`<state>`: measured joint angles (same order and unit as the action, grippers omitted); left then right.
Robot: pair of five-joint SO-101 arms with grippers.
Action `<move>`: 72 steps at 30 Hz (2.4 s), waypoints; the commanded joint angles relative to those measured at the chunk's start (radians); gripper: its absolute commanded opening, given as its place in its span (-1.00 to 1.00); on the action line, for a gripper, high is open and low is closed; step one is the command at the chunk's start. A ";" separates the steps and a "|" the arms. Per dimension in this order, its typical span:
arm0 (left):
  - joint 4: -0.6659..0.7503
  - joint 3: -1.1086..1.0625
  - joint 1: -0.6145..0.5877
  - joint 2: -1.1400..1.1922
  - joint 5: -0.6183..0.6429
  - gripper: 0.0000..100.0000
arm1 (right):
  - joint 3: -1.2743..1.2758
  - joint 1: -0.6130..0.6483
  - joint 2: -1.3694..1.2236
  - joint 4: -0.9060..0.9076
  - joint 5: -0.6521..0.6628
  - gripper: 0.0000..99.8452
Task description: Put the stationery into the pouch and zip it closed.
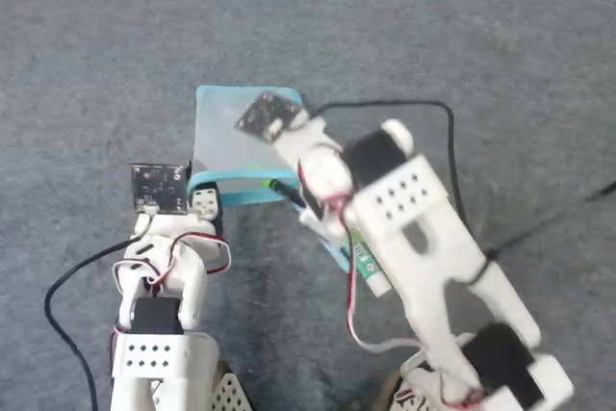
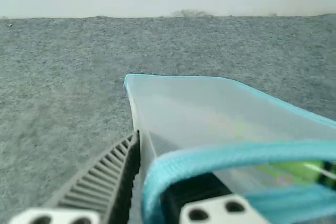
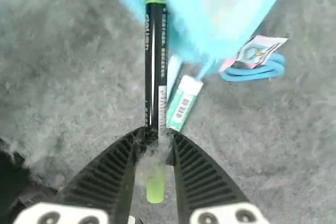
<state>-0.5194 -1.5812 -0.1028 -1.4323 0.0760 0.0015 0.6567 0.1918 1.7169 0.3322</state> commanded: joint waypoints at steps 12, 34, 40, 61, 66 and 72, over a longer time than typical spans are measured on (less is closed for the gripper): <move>0.034 -0.021 0.158 0.000 -0.057 -0.98 | -0.546 0.076 -0.380 0.070 -0.049 -0.94; 0.051 0.048 -0.100 -0.002 0.048 -0.98 | 0.103 -0.142 0.140 -0.082 0.021 -0.61; 0.051 0.047 -0.106 -0.002 0.049 -0.98 | 0.595 -0.163 0.283 -0.334 0.075 -0.61; 0.046 0.042 -0.103 -0.002 0.049 -0.98 | 1.056 -0.166 0.302 -0.671 0.072 -0.61; 0.046 0.042 -0.104 0.002 0.049 -0.98 | 1.076 -0.173 0.302 -0.674 0.074 -0.76; 0.046 0.042 -0.104 0.003 0.049 -0.98 | 1.103 -0.243 0.312 -0.714 0.072 -0.98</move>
<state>-0.5056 -1.6042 -0.2010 -1.4323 0.1128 1.1078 0.4680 0.4480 1.0203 0.3951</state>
